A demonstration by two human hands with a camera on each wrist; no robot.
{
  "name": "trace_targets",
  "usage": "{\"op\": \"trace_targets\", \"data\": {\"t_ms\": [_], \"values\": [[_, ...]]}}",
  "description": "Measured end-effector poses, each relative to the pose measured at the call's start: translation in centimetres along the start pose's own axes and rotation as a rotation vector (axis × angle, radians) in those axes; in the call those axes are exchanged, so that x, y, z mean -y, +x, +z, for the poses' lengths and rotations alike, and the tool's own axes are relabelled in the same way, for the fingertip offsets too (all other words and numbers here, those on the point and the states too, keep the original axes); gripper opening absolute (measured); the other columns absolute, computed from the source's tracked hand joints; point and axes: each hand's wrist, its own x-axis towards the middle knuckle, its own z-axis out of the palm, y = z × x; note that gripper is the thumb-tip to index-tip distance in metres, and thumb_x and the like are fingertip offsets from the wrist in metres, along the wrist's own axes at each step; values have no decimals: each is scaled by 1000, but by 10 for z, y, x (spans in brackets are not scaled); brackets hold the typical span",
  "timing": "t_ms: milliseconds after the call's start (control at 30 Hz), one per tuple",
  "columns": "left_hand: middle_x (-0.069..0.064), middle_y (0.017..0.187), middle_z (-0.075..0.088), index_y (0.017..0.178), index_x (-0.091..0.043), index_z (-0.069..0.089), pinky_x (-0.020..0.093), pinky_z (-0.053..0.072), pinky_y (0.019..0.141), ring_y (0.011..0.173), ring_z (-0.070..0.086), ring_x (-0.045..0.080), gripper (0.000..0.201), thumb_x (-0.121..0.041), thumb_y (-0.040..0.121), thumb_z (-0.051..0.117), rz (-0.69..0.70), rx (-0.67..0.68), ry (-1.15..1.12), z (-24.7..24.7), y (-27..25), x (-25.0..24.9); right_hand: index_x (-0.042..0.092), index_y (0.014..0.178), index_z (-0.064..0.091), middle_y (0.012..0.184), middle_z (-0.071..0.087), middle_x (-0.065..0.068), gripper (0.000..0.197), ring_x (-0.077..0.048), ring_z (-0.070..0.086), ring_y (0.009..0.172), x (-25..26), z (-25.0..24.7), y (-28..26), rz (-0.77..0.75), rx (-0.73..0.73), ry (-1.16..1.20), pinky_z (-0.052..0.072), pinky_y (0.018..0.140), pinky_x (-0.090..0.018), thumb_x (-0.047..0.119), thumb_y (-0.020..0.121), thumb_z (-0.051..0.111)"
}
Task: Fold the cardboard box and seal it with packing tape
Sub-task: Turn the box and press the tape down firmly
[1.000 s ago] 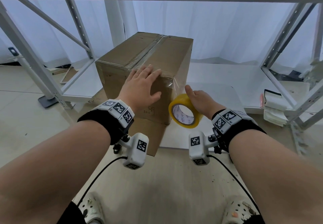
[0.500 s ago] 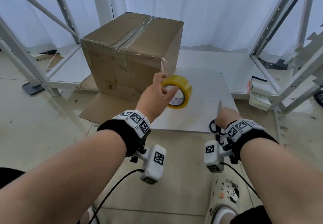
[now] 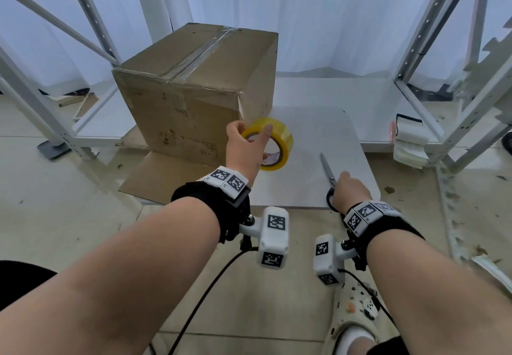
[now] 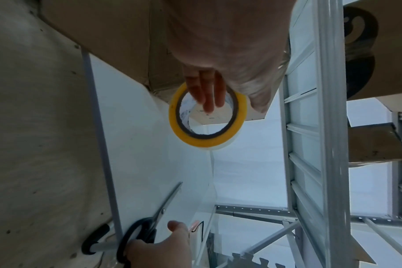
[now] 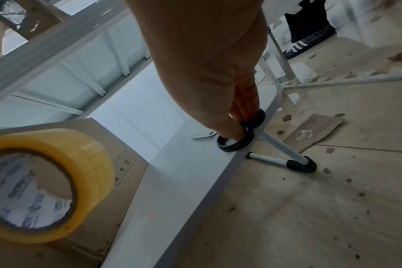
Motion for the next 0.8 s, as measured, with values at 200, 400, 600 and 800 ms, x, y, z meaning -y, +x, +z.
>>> {"op": "trace_targets", "data": {"t_ms": [200,400,600,800], "values": [[-4,91,46,103,-15,47,19,40,66,80,47,12,35,-41,86,63,251,-136,251,-23,9,-14,1,134,32,113,57,-19,60,-32,60,96,5,-10,7,26,71,431,51,76,-30,18,86,64],[3,125,41,120,-19,49,36,22,104,117,37,22,34,-33,90,55,629,-170,811,-60,26,-29,19,139,40,114,61,-24,59,-30,61,90,44,-30,9,-122,63,1205,41,60,-24,1,87,62],[-3,153,27,147,-27,28,37,2,118,144,14,19,54,-32,96,44,756,77,1145,-78,52,-31,13,118,56,80,62,-7,41,-14,58,68,83,-56,-1,-375,-44,1155,44,62,-18,16,82,74],[0,146,41,141,-24,42,46,22,115,138,28,24,48,-28,94,49,834,96,1086,-87,61,-30,15,108,47,100,69,-14,40,-23,63,98,82,-77,11,-419,-63,1016,44,80,-26,18,81,76]]}}
